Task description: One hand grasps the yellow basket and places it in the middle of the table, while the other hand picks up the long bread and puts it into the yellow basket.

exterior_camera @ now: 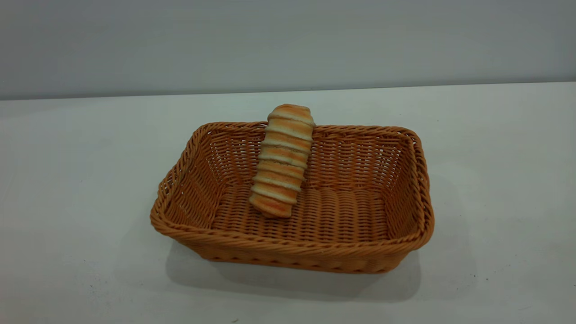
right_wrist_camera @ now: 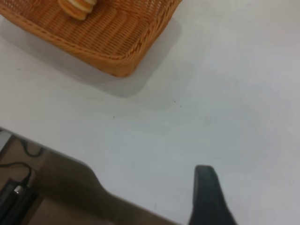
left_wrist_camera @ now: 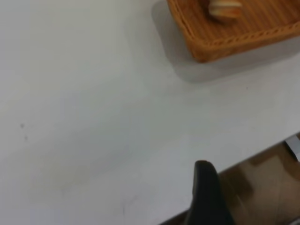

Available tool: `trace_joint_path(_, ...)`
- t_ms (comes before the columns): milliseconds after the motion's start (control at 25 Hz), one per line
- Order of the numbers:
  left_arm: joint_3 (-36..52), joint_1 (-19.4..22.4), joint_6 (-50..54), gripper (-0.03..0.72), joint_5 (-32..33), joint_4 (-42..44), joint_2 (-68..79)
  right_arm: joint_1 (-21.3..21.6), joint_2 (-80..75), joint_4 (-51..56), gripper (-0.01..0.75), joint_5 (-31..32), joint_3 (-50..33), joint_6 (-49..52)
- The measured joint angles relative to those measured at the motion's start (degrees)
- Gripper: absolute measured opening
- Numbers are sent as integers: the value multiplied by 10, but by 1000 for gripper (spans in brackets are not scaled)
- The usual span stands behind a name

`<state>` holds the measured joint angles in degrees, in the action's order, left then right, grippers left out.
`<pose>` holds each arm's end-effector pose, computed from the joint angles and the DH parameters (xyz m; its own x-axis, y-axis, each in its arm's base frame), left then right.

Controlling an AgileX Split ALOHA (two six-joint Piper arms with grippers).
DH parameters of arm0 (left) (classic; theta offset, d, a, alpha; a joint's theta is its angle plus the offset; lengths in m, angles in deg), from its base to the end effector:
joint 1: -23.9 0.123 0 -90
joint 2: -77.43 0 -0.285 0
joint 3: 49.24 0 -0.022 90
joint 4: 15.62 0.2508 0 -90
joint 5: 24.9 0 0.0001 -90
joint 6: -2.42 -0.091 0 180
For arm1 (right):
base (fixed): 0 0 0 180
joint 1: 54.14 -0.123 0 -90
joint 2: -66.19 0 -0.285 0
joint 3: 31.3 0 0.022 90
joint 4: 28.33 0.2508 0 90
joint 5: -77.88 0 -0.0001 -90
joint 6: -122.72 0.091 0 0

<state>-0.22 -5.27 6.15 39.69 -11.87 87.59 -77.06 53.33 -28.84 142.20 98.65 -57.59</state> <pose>0.0018 0.0051 0.2701 -0.5008 0.2373 -0.8324 0.4254 0.9050 0.0020 0.0075 0.0024 0.2651 -0.5537 -0.2442 -0.7961 -0.3887 0.9213 -0.0122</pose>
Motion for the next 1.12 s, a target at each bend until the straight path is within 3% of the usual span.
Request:
trace_joint_path(920, 3, 0, -12, 558, 4, 16, -7, 2, 0, 0, 371, 0, -1, 3)
trace_joint_path(1120, 3, 52, -12, 558, 4, 16, -25, 86, 0, 1, 370, 0, -1, 0)
